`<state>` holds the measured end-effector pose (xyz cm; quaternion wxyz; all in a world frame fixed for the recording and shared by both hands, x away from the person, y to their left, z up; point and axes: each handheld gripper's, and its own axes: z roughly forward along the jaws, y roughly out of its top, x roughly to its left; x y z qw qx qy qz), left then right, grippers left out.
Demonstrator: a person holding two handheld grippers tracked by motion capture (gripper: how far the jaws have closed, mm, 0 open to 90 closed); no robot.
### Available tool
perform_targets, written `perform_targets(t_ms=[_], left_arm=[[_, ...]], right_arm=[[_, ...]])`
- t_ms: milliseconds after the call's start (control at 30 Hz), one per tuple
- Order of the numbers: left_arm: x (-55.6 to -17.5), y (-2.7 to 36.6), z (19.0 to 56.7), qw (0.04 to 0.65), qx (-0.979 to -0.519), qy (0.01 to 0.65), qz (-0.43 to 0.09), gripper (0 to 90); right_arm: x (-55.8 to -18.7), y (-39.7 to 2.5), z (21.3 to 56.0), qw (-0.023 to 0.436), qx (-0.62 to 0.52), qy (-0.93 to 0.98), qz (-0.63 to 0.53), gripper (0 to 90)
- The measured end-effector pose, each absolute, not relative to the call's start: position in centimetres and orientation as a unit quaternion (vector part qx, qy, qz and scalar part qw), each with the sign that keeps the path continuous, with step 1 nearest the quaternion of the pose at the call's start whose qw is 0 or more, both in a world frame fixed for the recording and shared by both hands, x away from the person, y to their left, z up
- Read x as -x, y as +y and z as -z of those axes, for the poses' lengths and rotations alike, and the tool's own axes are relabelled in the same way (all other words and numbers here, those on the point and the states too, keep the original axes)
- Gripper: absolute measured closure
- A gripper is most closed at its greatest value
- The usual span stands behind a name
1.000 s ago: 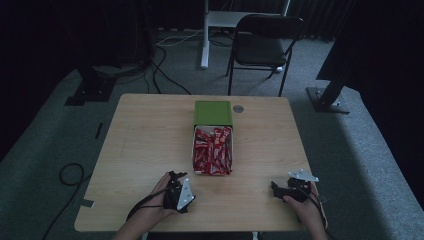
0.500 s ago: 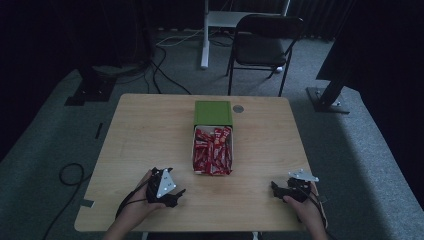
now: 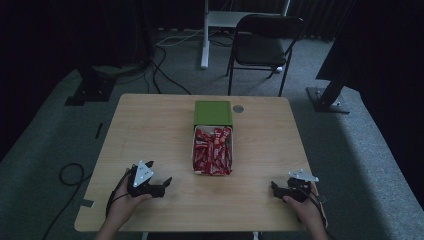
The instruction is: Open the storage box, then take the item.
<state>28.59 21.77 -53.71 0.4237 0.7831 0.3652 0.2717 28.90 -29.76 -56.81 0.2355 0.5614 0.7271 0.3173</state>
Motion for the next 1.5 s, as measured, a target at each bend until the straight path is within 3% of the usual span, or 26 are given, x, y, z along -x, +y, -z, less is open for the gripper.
perform_targets(t_ms=[133, 200, 600, 1500], left_arm=[[-28.7, 22.9, 53.7, 0.421, -0.765, 0.399, -0.280, 7.9], [-28.7, 23.5, 53.8, 0.410, -0.760, 0.417, -0.284, 2.4], [-28.8, 25.9, 54.3, 0.347, -0.746, 0.504, -0.263, 2.4], [-29.5, 27.3, 56.1, 0.297, -0.755, 0.537, -0.230, 2.4]], right_arm=[[-28.9, -29.8, 56.8, 0.235, -0.562, 0.727, -0.317, 10.9], [-28.9, -29.8, 56.8, 0.235, -0.561, 0.727, -0.317, 10.9], [-28.9, -29.8, 56.8, 0.235, -0.561, 0.727, -0.317, 10.9], [-28.8, -29.8, 56.7, 0.233, -0.572, 0.718, -0.322, 11.0]])
